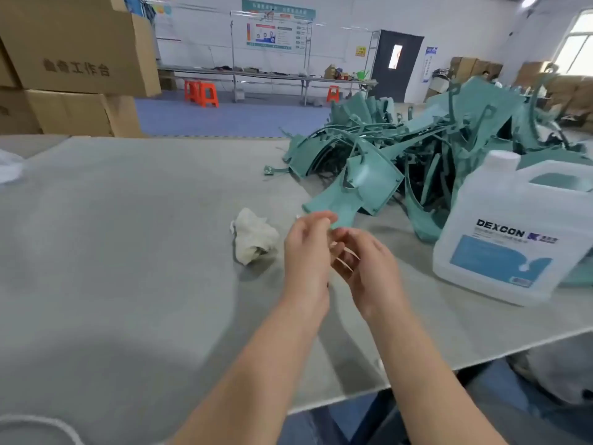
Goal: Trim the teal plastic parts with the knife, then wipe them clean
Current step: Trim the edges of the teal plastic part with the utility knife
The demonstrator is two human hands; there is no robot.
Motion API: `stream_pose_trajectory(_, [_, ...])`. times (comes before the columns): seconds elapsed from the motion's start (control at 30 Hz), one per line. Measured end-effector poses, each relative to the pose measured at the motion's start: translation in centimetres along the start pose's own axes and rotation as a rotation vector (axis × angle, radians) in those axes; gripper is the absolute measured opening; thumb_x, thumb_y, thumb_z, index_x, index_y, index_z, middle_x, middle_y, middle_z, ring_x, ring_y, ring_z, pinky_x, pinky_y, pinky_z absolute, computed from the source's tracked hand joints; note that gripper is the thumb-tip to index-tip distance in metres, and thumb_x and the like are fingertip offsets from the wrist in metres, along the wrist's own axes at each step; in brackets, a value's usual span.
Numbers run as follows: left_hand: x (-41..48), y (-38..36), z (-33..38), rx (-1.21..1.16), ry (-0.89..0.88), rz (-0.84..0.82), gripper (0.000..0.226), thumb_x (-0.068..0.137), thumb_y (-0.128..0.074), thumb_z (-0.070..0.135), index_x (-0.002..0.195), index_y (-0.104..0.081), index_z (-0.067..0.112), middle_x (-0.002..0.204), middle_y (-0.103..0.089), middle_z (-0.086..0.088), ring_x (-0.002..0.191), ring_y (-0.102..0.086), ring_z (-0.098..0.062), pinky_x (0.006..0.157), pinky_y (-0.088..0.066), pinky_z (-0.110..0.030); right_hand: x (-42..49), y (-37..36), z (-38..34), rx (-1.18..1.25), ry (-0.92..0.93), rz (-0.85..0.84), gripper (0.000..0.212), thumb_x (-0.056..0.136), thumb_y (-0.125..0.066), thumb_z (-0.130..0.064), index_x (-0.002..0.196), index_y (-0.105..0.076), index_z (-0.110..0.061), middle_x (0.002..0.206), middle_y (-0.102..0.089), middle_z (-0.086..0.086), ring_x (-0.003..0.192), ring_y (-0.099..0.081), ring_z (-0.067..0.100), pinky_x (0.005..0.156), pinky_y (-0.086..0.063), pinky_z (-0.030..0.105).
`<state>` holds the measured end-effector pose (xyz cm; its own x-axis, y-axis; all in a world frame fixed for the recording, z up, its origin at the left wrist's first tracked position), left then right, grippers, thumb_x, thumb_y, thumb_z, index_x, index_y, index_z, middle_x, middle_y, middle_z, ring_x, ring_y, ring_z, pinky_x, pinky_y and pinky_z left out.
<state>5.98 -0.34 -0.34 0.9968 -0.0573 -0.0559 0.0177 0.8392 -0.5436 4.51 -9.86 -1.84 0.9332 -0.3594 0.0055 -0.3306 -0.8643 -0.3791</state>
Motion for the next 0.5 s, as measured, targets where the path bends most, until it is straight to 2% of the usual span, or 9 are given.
stream_pose_trajectory(0.1, [4.6, -2.7, -1.3, 0.035, 0.094, 0.049, 0.012, 0.095, -0.046, 0.008, 0.092, -0.055, 0.015, 0.089, -0.059, 0.002, 0.078, -0.059, -0.008, 0.064, -0.046, -0.021, 4.3, 2.1, -0.4, 0.033, -0.027, 0.183, 0.014, 0.096, -0.049, -0.009, 0.09, -0.061, -0.009, 0.09, -0.064, 0.004, 0.075, -0.061, 0.016, 0.071, -0.05, 0.027])
stream_pose_trajectory(0.13, [5.9, -3.7, -2.1, 0.023, 0.164, 0.057, 0.011, 0.095, -0.045, 0.01, 0.092, -0.054, 0.014, 0.088, -0.057, 0.001, 0.078, -0.057, -0.008, 0.062, -0.044, -0.022, 5.7, 2.7, -0.5, 0.065, -0.047, 0.253, 0.013, 0.097, -0.049, -0.009, 0.089, -0.06, -0.011, 0.089, -0.061, 0.003, 0.074, -0.059, 0.016, 0.068, -0.05, 0.026])
stream_pose_trajectory(0.23, [9.8, -5.0, -5.4, 0.073, 0.278, 0.092, 0.018, 0.094, -0.044, 0.01, 0.079, -0.052, 0.015, 0.075, -0.054, 0.001, 0.064, -0.05, -0.011, 0.055, -0.039, -0.024, 10.2, 4.8, 0.6, 0.125, -0.091, 0.418, 0.012, 0.097, -0.045, -0.008, 0.087, -0.053, -0.011, 0.077, -0.053, 0.002, 0.067, -0.053, 0.014, 0.06, -0.046, 0.025])
stream_pose_trajectory(0.33, [13.2, -5.2, -7.8, 0.098, 0.297, 0.172, 0.016, 0.09, -0.041, 0.002, 0.083, -0.054, 0.01, 0.085, -0.058, -0.009, 0.069, -0.053, -0.023, 0.054, -0.039, -0.027, 13.4, 5.8, 2.3, 0.115, -0.134, 0.48, 0.013, 0.095, -0.037, -0.003, 0.092, -0.048, -0.009, 0.071, -0.049, 0.007, 0.06, -0.05, 0.016, 0.055, -0.043, 0.026])
stream_pose_trajectory(0.4, [15.0, -5.3, -8.8, 0.136, 0.266, 0.252, 0.016, 0.087, -0.042, 0.001, 0.084, -0.056, 0.008, 0.088, -0.059, -0.012, 0.067, -0.052, -0.024, 0.051, -0.041, -0.025, 15.1, 6.0, 3.2, 0.103, -0.151, 0.484, 0.012, 0.094, -0.036, -0.003, 0.094, -0.047, -0.009, 0.069, -0.052, 0.011, 0.057, -0.049, 0.019, 0.051, -0.041, 0.026])
stream_pose_trajectory(0.43, [15.8, -5.2, -9.0, 0.182, 0.231, 0.302, 0.015, 0.084, -0.043, 0.004, 0.087, -0.058, 0.007, 0.09, -0.062, -0.012, 0.066, -0.055, -0.025, 0.053, -0.046, -0.023, 15.9, 6.0, 3.4, 0.094, -0.152, 0.486, 0.013, 0.094, -0.037, -0.003, 0.092, -0.047, -0.011, 0.07, -0.053, 0.012, 0.055, -0.05, 0.019, 0.049, -0.04, 0.026])
stream_pose_trajectory(0.47, [16.7, -5.1, -9.1, 0.234, 0.197, 0.337, 0.02, 0.082, -0.045, 0.008, 0.094, -0.061, 0.005, 0.096, -0.065, -0.012, 0.071, -0.06, -0.028, 0.061, -0.053, -0.027, 16.6, 6.0, 3.6, 0.085, -0.148, 0.488, 0.013, 0.093, -0.038, -0.004, 0.09, -0.048, -0.012, 0.071, -0.054, 0.011, 0.052, -0.05, 0.017, 0.046, -0.039, 0.024])
stream_pose_trajectory(0.5, [17.6, -5.0, -9.4, 0.261, 0.172, 0.357, 0.03, 0.08, -0.046, 0.011, 0.105, -0.061, 0.003, 0.106, -0.066, -0.014, 0.084, -0.064, -0.033, 0.075, -0.057, -0.038, 17.3, 5.9, 3.7, 0.07, -0.142, 0.488, 0.013, 0.092, -0.039, -0.004, 0.091, -0.049, -0.013, 0.072, -0.054, 0.01, 0.048, -0.05, 0.014, 0.042, -0.038, 0.021])
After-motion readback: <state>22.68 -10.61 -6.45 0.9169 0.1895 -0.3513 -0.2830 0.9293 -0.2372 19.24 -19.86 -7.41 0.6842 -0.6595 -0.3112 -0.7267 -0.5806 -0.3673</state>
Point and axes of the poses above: each hand's wrist, its own x-axis towards the middle knuckle, its own y-axis out of the back of the hand, z = x × y, the point moved 6 cm from there along x, towards the middle knuckle
